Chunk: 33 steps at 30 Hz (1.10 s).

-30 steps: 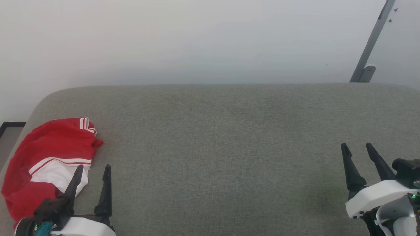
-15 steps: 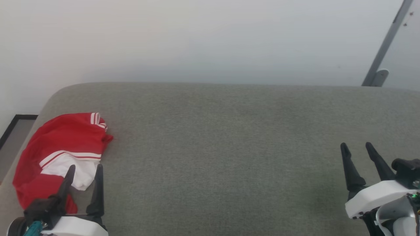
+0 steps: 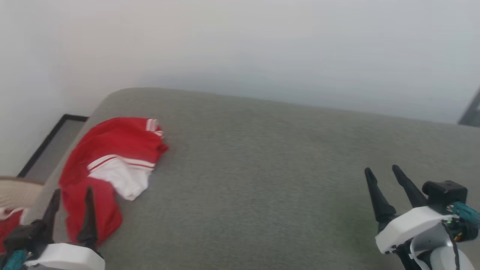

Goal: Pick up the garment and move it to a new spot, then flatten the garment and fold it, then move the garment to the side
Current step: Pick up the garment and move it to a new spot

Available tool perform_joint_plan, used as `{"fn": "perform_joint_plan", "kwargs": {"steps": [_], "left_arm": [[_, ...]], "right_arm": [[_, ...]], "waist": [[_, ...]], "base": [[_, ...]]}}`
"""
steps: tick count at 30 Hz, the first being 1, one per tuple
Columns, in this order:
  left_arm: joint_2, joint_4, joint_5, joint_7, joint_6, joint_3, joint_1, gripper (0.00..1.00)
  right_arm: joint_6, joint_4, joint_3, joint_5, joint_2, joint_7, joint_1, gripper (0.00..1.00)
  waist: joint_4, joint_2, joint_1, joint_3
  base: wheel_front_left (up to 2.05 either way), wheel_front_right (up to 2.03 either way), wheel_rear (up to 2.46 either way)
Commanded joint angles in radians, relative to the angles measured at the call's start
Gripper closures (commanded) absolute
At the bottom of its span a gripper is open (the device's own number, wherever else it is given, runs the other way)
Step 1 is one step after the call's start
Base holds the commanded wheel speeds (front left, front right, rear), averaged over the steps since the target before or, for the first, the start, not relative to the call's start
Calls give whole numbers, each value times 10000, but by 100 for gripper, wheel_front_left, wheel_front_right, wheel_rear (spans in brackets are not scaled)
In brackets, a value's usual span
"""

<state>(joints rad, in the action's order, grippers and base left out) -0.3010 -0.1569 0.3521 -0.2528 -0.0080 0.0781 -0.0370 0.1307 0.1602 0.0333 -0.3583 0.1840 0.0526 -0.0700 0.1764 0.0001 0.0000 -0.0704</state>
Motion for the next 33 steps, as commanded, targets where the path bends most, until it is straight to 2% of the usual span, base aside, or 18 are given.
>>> {"fn": "perform_joint_plan", "kwargs": {"steps": [1, 9, 16, 25, 33], "left_arm": [[-41, 30, 85, 45, 86, 107, 76, 0], [-200, 164, 282, 243, 229, 326, -14, 0], [-274, 270, 398, 322, 283, 381, -85, 0], [-50, 458, 705, 478, 493, 497, -122, 0], [-58, 261, 704, 438, 397, 272, 732, 0]], "right_arm": [[0, 52, 133, -56, 2, 68, -183, 0], [0, 308, 532, -211, -31, 153, -422, 0], [0, 469, 693, -260, -48, 230, -532, 0], [-1, 519, 776, -307, 28, 302, -610, 0], [0, 284, 579, -205, 199, 198, -851, 0]], "waist": [[523, -1, 0, -98], [1497, -1, 0, -165], [1922, -1, 0, -140], [1969, -1, 0, 121], [1538, -1, 0, 909]], "base": [[0, 0, 0], [0, 0, 0], [0, 0, 0], [0, 0, 0], [0, 0, 0]]}}
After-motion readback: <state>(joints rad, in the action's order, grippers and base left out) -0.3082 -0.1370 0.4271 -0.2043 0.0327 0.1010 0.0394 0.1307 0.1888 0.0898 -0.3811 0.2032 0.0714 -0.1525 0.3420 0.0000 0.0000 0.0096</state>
